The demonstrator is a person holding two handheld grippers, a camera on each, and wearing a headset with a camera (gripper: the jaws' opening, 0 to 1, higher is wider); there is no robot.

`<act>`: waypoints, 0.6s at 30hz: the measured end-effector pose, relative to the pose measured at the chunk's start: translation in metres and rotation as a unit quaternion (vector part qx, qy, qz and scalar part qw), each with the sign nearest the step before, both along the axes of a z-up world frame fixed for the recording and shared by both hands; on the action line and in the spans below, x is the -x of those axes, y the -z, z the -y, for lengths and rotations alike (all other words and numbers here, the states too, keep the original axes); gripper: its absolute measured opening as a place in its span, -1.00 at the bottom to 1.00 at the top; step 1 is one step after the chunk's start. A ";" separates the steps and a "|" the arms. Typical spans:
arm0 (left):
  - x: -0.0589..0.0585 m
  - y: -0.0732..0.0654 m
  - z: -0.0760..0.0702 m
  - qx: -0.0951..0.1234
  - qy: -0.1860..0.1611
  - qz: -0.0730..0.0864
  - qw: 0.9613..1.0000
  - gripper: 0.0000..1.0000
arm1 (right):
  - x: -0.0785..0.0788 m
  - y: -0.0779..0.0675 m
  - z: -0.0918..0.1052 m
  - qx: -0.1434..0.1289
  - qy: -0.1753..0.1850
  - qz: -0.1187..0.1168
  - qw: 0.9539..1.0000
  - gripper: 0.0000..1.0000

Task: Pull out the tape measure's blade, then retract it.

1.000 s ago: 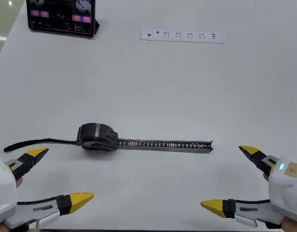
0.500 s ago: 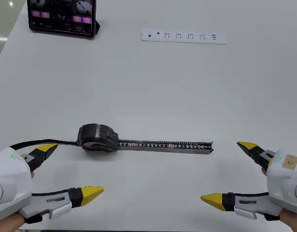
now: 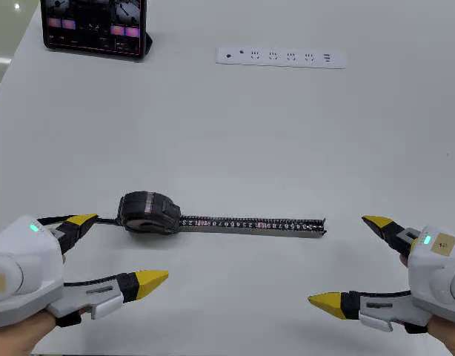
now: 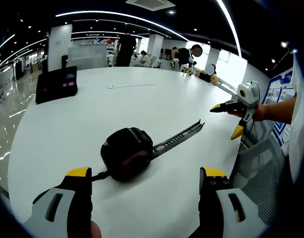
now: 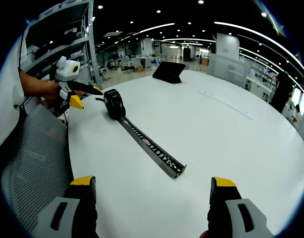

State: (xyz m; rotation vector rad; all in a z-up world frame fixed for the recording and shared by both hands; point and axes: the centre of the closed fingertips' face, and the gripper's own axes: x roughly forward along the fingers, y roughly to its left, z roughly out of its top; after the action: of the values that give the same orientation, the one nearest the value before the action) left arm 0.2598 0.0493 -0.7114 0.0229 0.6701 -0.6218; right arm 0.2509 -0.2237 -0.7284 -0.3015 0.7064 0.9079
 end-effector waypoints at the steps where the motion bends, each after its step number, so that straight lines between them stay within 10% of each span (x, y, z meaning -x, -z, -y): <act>1: -0.001 0.000 0.001 0.000 -0.001 0.000 1.000 0.74 | -0.001 0.000 0.000 0.000 0.000 0.000 1.000 0.89; 18: -0.018 0.008 0.012 0.020 -0.021 -0.010 1.000 0.71 | -0.009 0.000 0.000 0.001 -0.003 0.002 1.000 0.87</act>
State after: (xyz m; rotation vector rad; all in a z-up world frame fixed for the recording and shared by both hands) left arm 0.2778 0.0371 -0.7198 -0.0344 0.6754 -0.5962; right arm 0.2597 -0.2241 -0.7285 -0.3072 0.7031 0.9132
